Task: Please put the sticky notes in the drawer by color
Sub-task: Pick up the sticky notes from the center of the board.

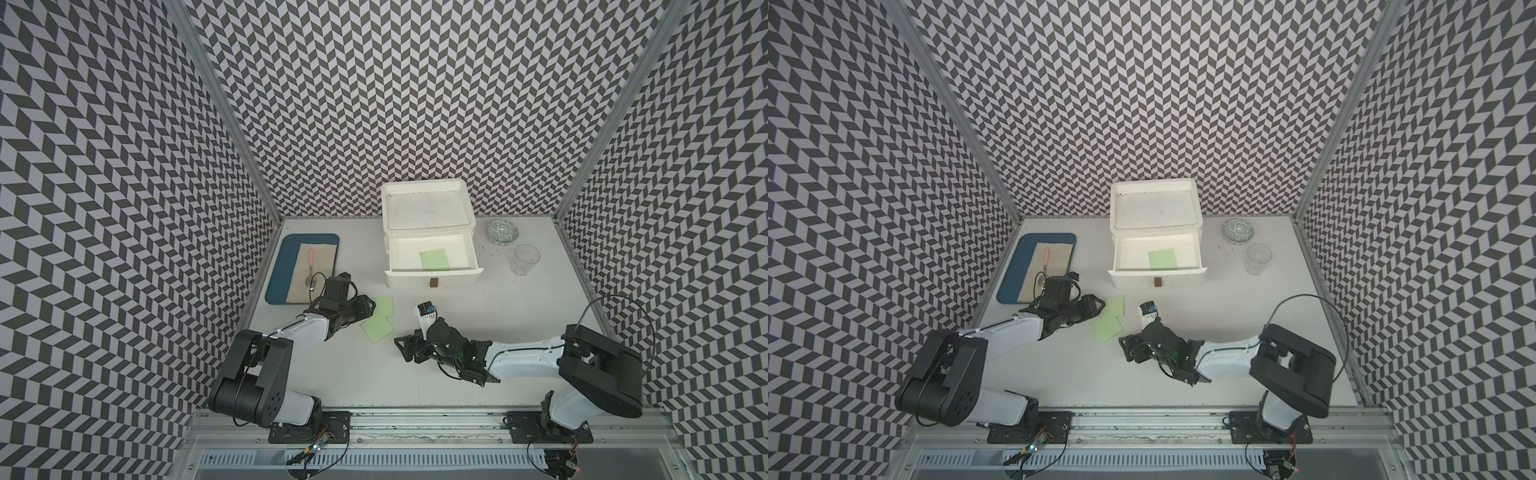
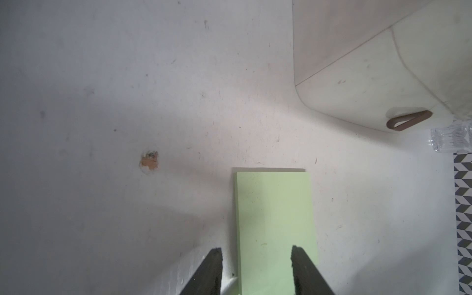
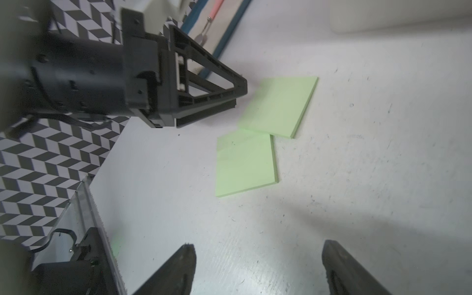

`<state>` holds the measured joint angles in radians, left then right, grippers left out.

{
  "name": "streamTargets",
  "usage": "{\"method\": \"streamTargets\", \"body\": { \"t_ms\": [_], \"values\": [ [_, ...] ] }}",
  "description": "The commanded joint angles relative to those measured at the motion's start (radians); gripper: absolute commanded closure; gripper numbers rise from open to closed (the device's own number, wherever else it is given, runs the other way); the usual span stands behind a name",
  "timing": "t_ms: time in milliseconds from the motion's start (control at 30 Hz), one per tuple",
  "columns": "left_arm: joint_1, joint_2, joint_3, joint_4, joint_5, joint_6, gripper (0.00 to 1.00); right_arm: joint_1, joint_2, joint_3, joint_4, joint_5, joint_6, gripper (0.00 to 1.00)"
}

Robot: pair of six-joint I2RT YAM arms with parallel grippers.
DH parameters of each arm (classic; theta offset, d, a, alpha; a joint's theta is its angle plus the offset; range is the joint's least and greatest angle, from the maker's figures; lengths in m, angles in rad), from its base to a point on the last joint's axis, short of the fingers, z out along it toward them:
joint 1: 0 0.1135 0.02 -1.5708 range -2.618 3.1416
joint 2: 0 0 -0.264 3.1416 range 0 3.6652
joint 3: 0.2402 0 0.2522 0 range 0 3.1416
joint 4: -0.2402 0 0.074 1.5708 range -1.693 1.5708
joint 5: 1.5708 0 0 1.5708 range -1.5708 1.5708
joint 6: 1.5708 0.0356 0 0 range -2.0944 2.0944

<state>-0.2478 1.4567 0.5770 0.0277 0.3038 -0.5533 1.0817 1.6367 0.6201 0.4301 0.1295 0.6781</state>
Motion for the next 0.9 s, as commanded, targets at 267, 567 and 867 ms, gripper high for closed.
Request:
{"method": "streamTargets", "body": {
  "t_ms": [267,567,867],
  "values": [
    [0.005,0.065,-0.009,0.034,0.054,0.036,0.51,-0.102,0.274,0.096,0.331,-0.143,0.257,0.31],
    [0.015,0.044,-0.036,0.043,0.052,0.041,0.51,-0.112,0.429,0.152,0.394,-0.138,0.416,0.33],
    [0.016,0.042,-0.059,0.07,0.073,0.036,0.52,-0.117,0.515,0.165,0.443,-0.122,0.535,0.35]
  ]
}}
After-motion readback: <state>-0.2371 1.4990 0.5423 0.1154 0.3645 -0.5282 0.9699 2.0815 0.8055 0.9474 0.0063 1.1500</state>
